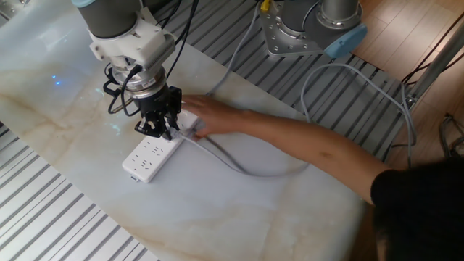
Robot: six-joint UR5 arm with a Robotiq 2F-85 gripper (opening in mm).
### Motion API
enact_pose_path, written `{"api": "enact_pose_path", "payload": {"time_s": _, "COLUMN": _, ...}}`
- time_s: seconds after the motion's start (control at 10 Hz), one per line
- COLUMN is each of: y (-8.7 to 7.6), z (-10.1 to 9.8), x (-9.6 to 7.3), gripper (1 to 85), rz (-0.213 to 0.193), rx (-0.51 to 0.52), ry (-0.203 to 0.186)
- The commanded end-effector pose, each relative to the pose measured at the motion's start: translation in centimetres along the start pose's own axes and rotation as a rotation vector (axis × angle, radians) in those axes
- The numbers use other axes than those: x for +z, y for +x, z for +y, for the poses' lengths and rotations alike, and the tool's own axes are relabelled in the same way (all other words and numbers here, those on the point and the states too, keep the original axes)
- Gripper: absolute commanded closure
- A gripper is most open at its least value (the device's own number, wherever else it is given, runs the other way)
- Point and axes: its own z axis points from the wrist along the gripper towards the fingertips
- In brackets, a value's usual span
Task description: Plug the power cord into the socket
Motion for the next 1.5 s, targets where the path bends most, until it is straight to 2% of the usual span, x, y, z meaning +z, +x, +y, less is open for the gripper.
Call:
{"api": "enact_pose_path", "payload": {"time_s": 0.0, "y": -0.20, "z": -0.31, "x": -0.06, "gripper": 84.7, "rz": -0.012, "rx": -0.001, "ry": 0.008}}
{"api": "enact_pose_path", "payload": {"time_s": 1.4, "y": -0.26, "z": -0.37, "x": -0.26, "gripper": 84.7, "rz": -0.032, "rx": -0.029, "ry": 0.009}}
